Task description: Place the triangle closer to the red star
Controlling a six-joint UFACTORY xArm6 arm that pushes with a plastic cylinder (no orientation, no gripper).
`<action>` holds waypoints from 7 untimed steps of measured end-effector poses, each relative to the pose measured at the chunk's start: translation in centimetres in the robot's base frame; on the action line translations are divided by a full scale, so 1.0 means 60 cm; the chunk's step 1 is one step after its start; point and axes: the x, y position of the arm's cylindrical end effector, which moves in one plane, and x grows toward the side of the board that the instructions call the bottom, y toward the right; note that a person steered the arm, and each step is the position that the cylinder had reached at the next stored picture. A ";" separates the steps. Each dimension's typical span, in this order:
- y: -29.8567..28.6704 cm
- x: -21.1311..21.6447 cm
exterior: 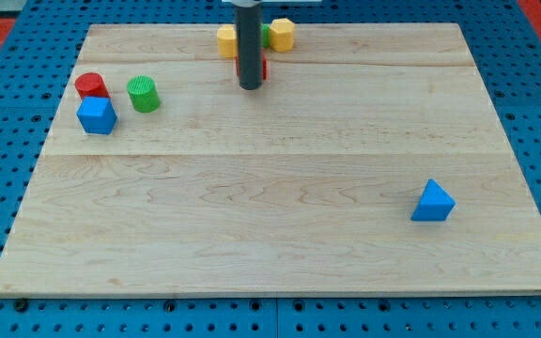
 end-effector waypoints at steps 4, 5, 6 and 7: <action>0.400 0.126; 0.518 0.283; 0.467 0.328; 0.347 0.337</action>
